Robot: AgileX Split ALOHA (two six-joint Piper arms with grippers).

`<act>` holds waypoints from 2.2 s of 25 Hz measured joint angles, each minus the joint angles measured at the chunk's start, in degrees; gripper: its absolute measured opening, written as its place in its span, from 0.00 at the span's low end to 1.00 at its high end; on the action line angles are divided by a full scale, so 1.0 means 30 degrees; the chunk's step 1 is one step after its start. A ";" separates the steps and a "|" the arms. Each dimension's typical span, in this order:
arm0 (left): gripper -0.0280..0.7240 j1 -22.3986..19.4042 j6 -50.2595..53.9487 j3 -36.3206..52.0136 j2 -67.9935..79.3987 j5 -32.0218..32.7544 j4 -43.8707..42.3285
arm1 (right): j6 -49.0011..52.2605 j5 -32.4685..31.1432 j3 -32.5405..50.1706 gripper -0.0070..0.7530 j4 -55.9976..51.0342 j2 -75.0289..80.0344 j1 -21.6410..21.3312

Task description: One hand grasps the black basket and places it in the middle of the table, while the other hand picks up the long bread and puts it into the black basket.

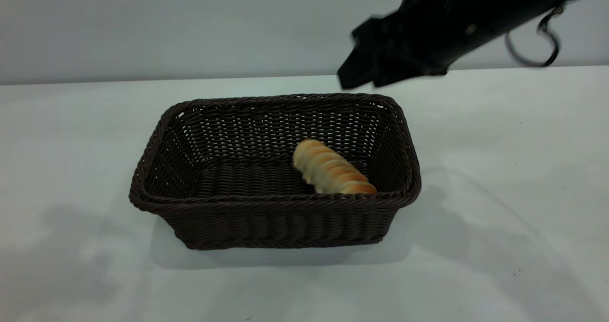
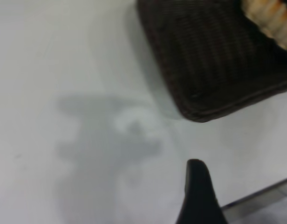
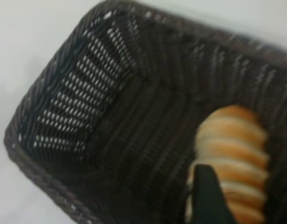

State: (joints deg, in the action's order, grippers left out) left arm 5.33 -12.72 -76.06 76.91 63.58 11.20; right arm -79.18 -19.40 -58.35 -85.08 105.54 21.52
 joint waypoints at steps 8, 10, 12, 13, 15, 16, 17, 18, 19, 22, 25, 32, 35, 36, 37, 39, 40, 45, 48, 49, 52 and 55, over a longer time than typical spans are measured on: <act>0.77 0.0000 0.4241 0.0023 -0.3752 0.1028 -0.6152 | 1.4045 -0.3631 0.0000 0.61 1.3455 -0.4268 -0.2777; 0.77 0.0000 0.4693 0.0023 -0.4665 0.1028 -0.6704 | 1.8671 -0.5634 0.0000 0.60 1.8967 -0.5379 -0.3263; 0.77 0.0000 0.4936 0.0071 -0.5385 0.1028 -0.6874 | 2.3148 -0.8036 0.0000 0.60 2.3813 -0.6595 -0.3362; 0.77 0.0000 0.4969 0.0234 -0.5777 0.1028 -0.6888 | 2.4702 -0.8981 0.0000 0.59 2.6053 -0.7104 -0.3362; 0.77 0.0000 0.4987 0.0829 -0.6546 0.1028 -0.6888 | 2.7299 -1.1047 0.0000 0.59 2.9339 -0.8426 -0.3400; 0.77 0.0000 0.4987 0.1495 -0.6988 0.1028 -0.6888 | 2.8043 -1.2028 0.0000 0.59 3.0265 -0.9146 -0.3400; 0.77 0.0000 0.5017 0.2107 -0.7445 0.1028 -0.6888 | 2.8435 -1.2782 0.0000 0.59 3.1043 -0.9782 -0.3400; 0.77 0.0000 0.5144 0.2958 -0.7910 0.1028 -0.6888 | 2.8698 -1.3519 0.0077 0.59 3.1480 -1.0609 -0.3400; 0.77 0.0000 0.5307 0.3722 -0.8305 0.1028 -0.6888 | 2.8824 -1.4017 0.0274 0.59 3.1608 -1.1515 -0.3400; 0.77 0.0000 0.5840 0.6724 -0.9796 0.1006 -0.6888 | 2.8872 -1.4654 0.1339 0.59 3.1419 -1.4340 -0.3400; 0.77 0.0000 0.5986 0.9352 -1.1642 0.0920 -0.6888 | 2.8756 -1.4889 0.2777 0.59 3.0702 -1.7264 -0.3400; 0.77 0.0000 0.5984 1.2965 -1.5516 0.0564 -0.6604 | 2.6838 -1.5031 0.6169 0.59 2.8484 -2.3468 -0.3400; 0.77 0.0000 0.5984 1.3416 -1.6898 0.0524 -0.6200 | 2.6217 -1.5156 0.7569 0.59 2.8102 -2.5459 -0.3400; 0.77 0.0000 0.5984 1.3459 -1.7423 0.0527 -0.6052 | 2.6122 -1.5178 0.7933 0.59 2.8082 -2.6082 -0.3400; 0.77 0.0000 0.5984 1.3475 -1.7776 0.0527 -0.5891 | 2.6057 -1.5204 0.8331 0.59 2.8082 -2.6653 -0.3400; 0.77 0.0000 0.5989 1.3498 -1.8470 0.0544 -0.5546 | 2.5853 -1.5239 0.9007 0.59 2.8082 -2.7645 -0.3400; 0.77 0.0000 0.5989 1.3498 -1.8795 0.0544 -0.5322 | 2.5715 -1.5257 0.9361 0.59 2.8082 -2.8136 -0.3400; 0.77 0.0000 0.6005 1.3498 -1.9827 0.0643 -0.4722 | 2.5604 -1.5216 0.9843 0.59 2.8124 -3.0177 -0.3400; 0.77 0.0000 0.6005 1.3648 -1.9867 0.0796 -0.4659 | 2.5604 -1.4988 0.9843 0.59 2.8359 -3.1281 -0.3400; 0.77 0.0000 0.6005 1.3779 -1.9867 0.0797 -0.4659 | 2.5599 -1.4899 0.9863 0.59 2.8495 -3.1571 -0.3400; 0.77 0.0000 0.5926 1.4552 -1.9867 0.0832 -0.4643 | 2.5599 -1.4696 1.0135 0.59 2.8581 -3.2300 -0.3400; 0.76 0.0000 0.5544 1.5565 -1.9893 0.0807 -0.4643 | 2.5676 -1.4785 1.0330 0.59 2.8659 -3.2355 -0.3400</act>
State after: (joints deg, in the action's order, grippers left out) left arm 5.33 3.91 -29.37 17.24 66.00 -2.73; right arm -2.15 -63.76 -27.36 0.90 8.48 11.32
